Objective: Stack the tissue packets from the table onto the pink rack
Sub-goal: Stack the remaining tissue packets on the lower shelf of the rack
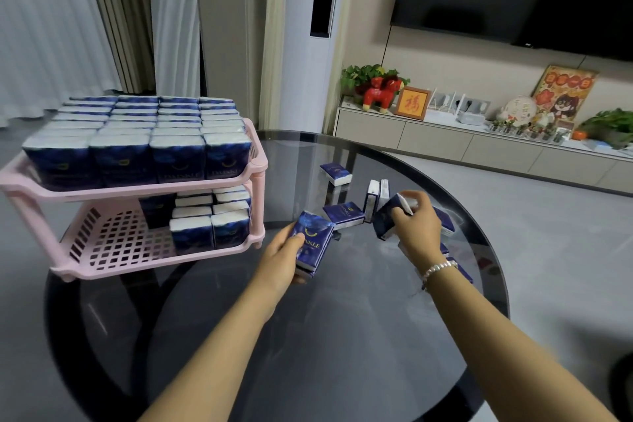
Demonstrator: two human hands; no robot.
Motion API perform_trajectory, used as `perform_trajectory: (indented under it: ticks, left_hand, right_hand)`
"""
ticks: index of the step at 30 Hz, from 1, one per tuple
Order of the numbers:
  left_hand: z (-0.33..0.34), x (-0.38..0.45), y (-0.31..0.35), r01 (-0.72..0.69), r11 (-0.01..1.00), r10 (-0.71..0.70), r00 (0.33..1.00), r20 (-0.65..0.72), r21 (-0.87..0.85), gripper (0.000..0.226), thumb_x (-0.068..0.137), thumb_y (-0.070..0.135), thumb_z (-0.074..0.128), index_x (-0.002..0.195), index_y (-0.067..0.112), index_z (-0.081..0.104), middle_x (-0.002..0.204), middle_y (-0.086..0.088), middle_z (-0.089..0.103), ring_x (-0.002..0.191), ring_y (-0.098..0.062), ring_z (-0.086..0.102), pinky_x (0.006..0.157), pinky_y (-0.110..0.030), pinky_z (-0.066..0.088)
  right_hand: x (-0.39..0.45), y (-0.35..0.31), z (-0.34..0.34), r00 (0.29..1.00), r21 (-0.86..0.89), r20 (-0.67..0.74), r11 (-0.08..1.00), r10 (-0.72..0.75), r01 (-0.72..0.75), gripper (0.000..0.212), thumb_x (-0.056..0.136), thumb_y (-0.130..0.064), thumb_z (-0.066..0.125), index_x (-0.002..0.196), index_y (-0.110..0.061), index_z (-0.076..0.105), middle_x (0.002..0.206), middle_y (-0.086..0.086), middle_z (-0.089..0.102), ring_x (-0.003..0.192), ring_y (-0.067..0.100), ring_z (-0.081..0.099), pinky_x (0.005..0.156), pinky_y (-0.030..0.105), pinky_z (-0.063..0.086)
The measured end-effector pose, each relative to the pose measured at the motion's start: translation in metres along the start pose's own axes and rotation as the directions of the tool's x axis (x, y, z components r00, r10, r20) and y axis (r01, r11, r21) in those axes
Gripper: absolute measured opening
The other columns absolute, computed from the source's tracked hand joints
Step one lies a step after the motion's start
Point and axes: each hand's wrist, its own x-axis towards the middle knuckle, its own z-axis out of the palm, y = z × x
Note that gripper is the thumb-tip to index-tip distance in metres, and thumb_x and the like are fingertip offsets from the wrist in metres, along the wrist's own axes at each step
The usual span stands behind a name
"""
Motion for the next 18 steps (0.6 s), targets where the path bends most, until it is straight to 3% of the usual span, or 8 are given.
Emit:
perform_trajectory:
  ticks: [3,6,10,12,16,18]
  left_hand:
    - [0.000,-0.003,0.000,-0.005,1.000,0.005,1.000,-0.011,-0.010,0.039,0.097,0.016,0.044,0.133,0.029,0.050,0.099,0.000,0.064,0.067,-0.013,0.059,0.048,-0.025,0.051]
    - [-0.001,-0.007,-0.001,0.012,0.999,-0.012,1.000,-0.017,-0.034,0.041,0.096,0.015,0.044,0.135,0.026,0.048,0.105,-0.004,0.063,0.066,-0.016,0.060,0.047,-0.028,0.053]
    - [-0.001,-0.015,0.000,0.005,1.000,-0.006,1.000,-0.009,-0.025,0.038,0.097,0.014,0.038,0.133,0.019,0.049,0.090,0.000,0.062,0.066,-0.015,0.058,0.044,-0.025,0.050]
    - [-0.001,-0.018,-0.002,-0.013,1.000,0.013,1.000,-0.007,0.016,0.041,0.098,0.015,0.037,0.137,0.020,0.046,0.093,0.001,0.062,0.069,-0.013,0.058,0.048,-0.025,0.048]
    - [0.003,-0.022,-0.007,-0.036,0.996,0.036,0.999,-0.002,0.082,0.048,0.100,0.021,0.037,0.147,0.027,0.030,0.124,-0.006,0.057,0.089,-0.016,0.057,0.051,-0.022,0.048]
    - [0.005,-0.023,-0.010,-0.043,0.992,0.041,0.999,0.019,0.116,0.053,0.101,0.024,0.037,0.150,0.030,0.018,0.140,-0.004,0.043,0.107,-0.017,0.052,0.057,-0.023,0.049]
  right_hand:
    - [-0.016,-0.004,-0.013,0.990,0.252,0.090,0.959,0.106,-0.125,0.039,0.090,-0.014,0.053,0.127,-0.023,0.049,0.093,0.006,0.063,0.080,0.016,0.059,0.062,0.027,0.049]
    - [-0.034,-0.009,-0.023,0.966,0.373,0.200,0.899,0.161,-0.227,0.041,0.092,-0.010,0.050,0.130,-0.024,0.048,0.091,0.000,0.059,0.080,0.012,0.057,0.063,0.026,0.048]
    - [-0.058,-0.012,-0.024,0.918,0.480,0.354,0.808,0.178,-0.342,0.047,0.091,-0.003,0.042,0.131,-0.027,0.049,0.103,0.005,0.053,0.093,0.022,0.057,0.068,0.029,0.052]
    - [-0.069,-0.016,-0.022,0.893,0.544,0.410,0.737,0.183,-0.401,0.047,0.090,0.001,0.038,0.126,-0.024,0.053,0.108,0.009,0.050,0.098,0.027,0.055,0.071,0.032,0.053]
    - [-0.093,-0.026,-0.011,0.862,0.696,0.461,0.516,0.211,-0.499,0.023,0.089,0.006,0.038,0.104,-0.004,0.052,0.084,0.013,0.062,0.076,0.023,0.062,0.070,0.036,0.054]
    - [-0.104,-0.027,-0.002,0.873,0.720,0.433,0.496,0.226,-0.486,0.009,0.090,0.003,0.045,0.090,-0.003,0.051,0.064,0.007,0.061,0.066,0.022,0.060,0.072,0.036,0.052]
